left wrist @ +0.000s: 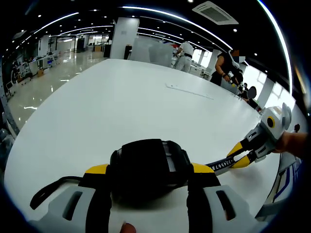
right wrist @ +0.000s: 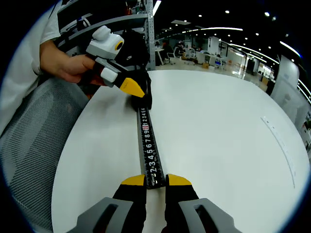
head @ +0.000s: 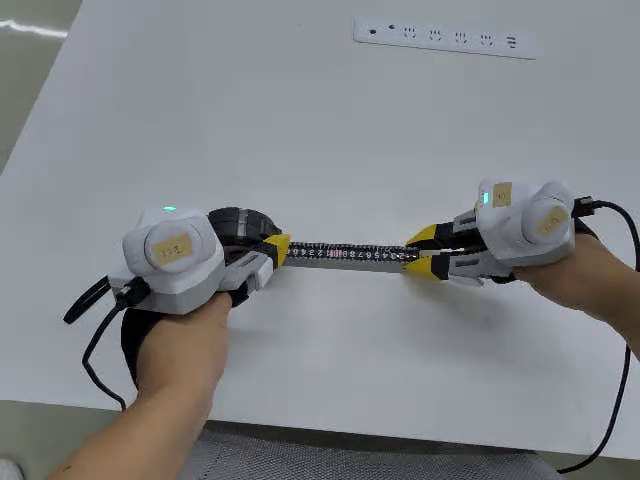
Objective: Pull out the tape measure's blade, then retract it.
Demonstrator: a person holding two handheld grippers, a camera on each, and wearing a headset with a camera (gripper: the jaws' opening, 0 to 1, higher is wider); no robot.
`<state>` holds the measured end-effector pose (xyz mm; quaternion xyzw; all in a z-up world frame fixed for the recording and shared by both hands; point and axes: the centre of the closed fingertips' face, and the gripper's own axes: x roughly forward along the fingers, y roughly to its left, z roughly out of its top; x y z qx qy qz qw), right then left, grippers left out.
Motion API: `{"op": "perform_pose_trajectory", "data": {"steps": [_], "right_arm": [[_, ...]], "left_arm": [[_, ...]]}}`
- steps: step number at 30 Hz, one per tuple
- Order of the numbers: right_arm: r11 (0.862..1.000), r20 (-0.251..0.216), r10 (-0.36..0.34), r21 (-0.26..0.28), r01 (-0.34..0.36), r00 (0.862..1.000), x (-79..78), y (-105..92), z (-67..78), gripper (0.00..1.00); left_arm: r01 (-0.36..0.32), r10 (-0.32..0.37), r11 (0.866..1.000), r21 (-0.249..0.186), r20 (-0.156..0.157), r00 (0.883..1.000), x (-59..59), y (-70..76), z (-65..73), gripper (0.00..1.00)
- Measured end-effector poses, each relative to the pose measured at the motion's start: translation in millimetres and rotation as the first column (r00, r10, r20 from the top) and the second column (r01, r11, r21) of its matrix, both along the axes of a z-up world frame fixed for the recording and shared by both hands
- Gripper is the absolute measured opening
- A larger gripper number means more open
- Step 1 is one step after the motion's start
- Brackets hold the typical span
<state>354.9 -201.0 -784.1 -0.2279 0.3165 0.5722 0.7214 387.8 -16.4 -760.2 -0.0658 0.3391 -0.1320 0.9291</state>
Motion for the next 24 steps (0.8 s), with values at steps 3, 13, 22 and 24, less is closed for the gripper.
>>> {"op": "perform_pose_trajectory", "data": {"steps": [3,13,22,24], "right_arm": [[1.000,0.001,0.005,0.007,-0.005,1.000,1.7,5.5,1.1,0.10],[0.999,0.004,0.026,0.023,-0.026,1.000,5.5,28.9,1.0,0.10],[0.998,0.001,0.032,0.047,-0.032,0.999,7.2,52.8,-1.8,0.10],[0.998,0.002,0.035,0.054,-0.035,0.999,7.9,59.0,-1.7,0.10]], "left_arm": [[-0.002,0.002,1.000,-0.006,-0.001,1.000,0.0,0.3,0.2,0.58],[0.000,0.000,1.000,-0.014,0.000,1.000,-0.4,0.7,0.8,0.58],[0.002,-0.002,1.000,-0.019,-0.002,1.000,-0.1,1.3,0.1,0.58],[0.001,-0.001,1.000,-0.020,-0.003,1.000,-0.1,1.4,-0.1,0.59]]}}
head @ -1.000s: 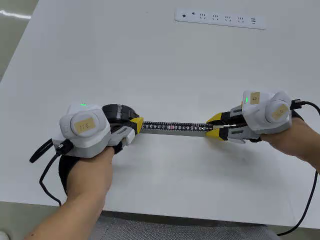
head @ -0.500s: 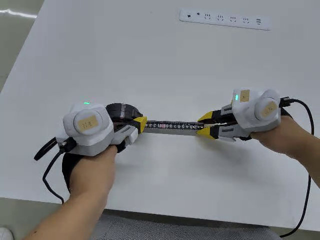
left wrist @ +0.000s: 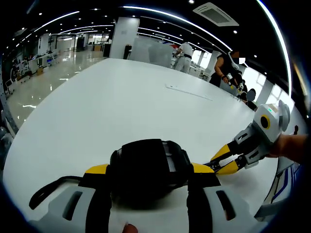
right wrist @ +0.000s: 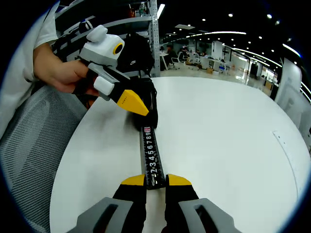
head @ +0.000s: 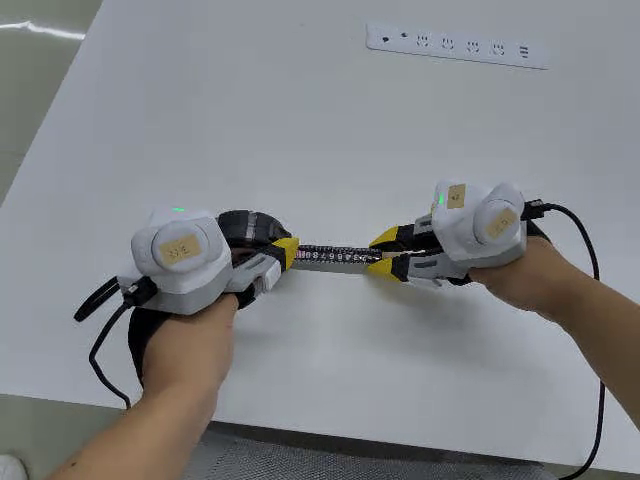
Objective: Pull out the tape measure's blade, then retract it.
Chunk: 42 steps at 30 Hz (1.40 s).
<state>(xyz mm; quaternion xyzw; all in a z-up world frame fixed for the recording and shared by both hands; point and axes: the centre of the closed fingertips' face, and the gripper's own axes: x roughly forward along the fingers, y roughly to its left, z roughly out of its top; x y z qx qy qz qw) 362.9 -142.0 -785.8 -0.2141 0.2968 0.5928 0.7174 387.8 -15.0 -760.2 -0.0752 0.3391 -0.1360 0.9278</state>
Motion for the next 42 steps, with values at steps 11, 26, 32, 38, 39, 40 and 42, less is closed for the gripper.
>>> {"op": "perform_pose_trajectory", "data": {"steps": [11,26,32,38,39,40,42], "right_arm": [[1.000,-0.005,0.014,0.028,-0.014,1.000,4.9,28.1,-0.5,0.10],[0.998,-0.013,0.025,0.056,-0.025,1.000,5.9,59.9,-3.1,0.10],[0.997,-0.008,0.028,0.065,-0.027,1.000,6.3,71.3,-2.9,0.10],[0.996,-0.012,0.029,0.084,-0.028,1.000,6.5,82.0,-2.2,0.10],[0.996,-0.011,0.031,0.085,-0.030,0.999,6.9,83.2,-2.1,0.10],[0.996,-0.010,0.038,0.079,-0.037,0.999,6.4,83.5,-2.6,0.10],[0.996,-0.013,0.034,0.083,-0.032,0.999,6.7,82.6,-2.2,0.10]], "left_arm": [[-0.001,0.001,1.000,-0.003,0.000,1.000,1.3,0.6,-1.3,0.59],[0.000,0.000,1.000,-0.005,0.001,1.000,2.9,1.0,-2.8,0.59],[-0.003,0.003,1.000,-0.007,0.001,1.000,2.7,1.5,-2.7,0.59],[-0.001,0.001,1.000,-0.008,0.001,1.000,2.4,1.6,-2.5,0.59],[0.000,0.000,1.000,-0.007,0.002,1.000,2.3,1.5,-2.5,0.59],[0.003,-0.003,1.000,-0.005,0.000,1.000,1.9,1.3,-2.6,0.59],[0.000,0.000,1.000,-0.007,0.001,1.000,2.2,1.2,-2.6,0.59]]}}
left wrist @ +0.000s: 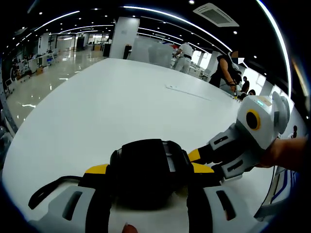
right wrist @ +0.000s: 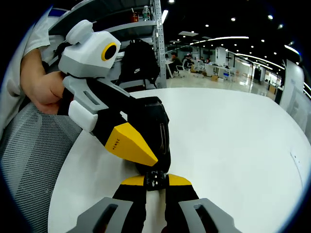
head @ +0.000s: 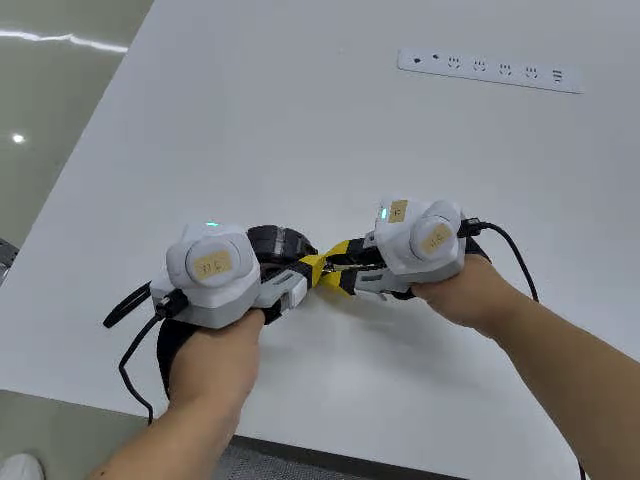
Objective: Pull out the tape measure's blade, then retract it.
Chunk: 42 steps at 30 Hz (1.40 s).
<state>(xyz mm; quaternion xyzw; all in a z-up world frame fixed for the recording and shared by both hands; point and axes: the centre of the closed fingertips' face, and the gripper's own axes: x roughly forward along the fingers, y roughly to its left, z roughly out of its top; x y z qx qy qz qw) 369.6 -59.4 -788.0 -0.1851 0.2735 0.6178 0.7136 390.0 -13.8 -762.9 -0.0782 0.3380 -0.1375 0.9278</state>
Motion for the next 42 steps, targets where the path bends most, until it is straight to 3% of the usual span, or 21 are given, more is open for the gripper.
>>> {"op": "perform_pose_trajectory", "data": {"steps": [12,16,23,34,42], "right_arm": [[1.000,-0.013,-0.017,0.003,0.017,1.000,-0.2,0.3,-0.3,0.12],[0.999,-0.029,-0.037,-0.007,0.037,0.999,0.1,-2.2,-1.5,0.24],[0.999,-0.032,-0.037,0.006,0.037,0.999,-0.2,-1.8,1.1,0.25],[0.993,-0.035,-0.109,0.035,0.111,0.993,-0.7,-16.0,14.0,0.31],[0.981,-0.041,-0.187,0.050,0.189,0.982,-6.7,-34.3,25.1,0.46]], "left_arm": [[-0.004,0.004,1.000,0.000,0.001,1.000,-0.5,-1.1,0.7,0.60],[0.006,-0.006,1.000,0.006,-0.003,1.000,-0.9,-1.5,0.9,0.61],[0.017,-0.017,1.000,0.009,-0.006,1.000,-0.4,-1.6,1.4,0.62],[0.047,-0.046,0.999,-0.005,0.035,0.998,-2.5,5.2,17.1,0.68],[0.084,-0.084,0.996,0.002,0.050,0.995,-11.2,14.0,23.5,0.74]]}}
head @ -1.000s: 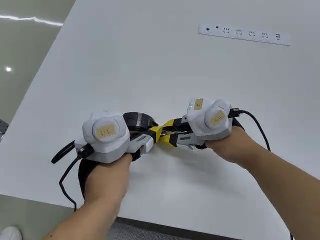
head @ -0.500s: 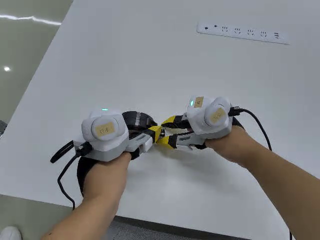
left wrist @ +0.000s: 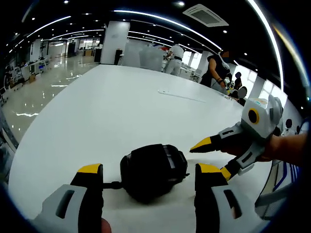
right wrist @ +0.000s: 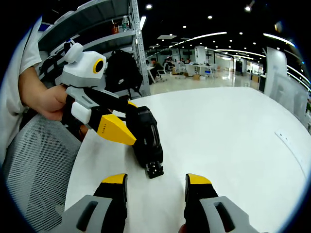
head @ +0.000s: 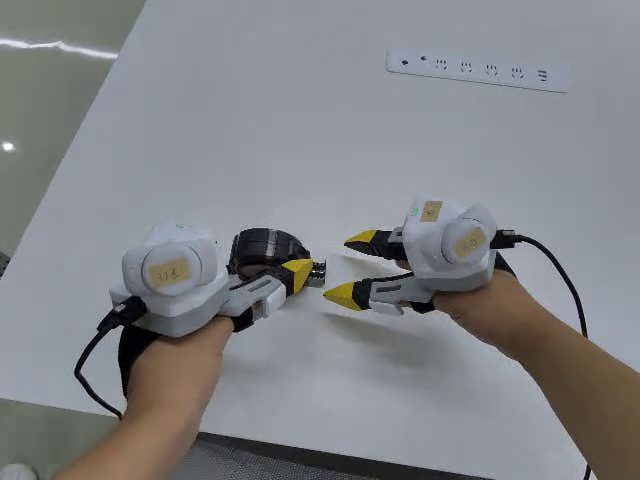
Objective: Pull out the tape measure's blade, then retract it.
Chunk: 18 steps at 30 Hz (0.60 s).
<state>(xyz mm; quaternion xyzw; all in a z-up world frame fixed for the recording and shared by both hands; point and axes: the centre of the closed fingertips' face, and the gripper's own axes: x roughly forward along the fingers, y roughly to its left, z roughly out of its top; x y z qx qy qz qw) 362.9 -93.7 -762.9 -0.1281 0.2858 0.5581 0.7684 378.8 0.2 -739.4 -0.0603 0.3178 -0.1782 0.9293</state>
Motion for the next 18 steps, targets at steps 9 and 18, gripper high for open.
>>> {"op": "perform_pose_trajectory", "data": {"steps": [9,18], "right_arm": [[0.998,0.001,-0.067,0.015,0.067,0.998,-14.2,-23.6,8.6,0.57],[0.991,-0.003,-0.130,0.020,0.130,0.992,-25.2,-47.2,14.7,0.65]], "left_arm": [[0.040,-0.040,0.999,0.019,0.018,0.999,-14.9,14.9,0.8,0.79],[0.098,-0.099,0.995,0.027,0.035,0.995,-27.6,23.9,8.0,0.81]]}}
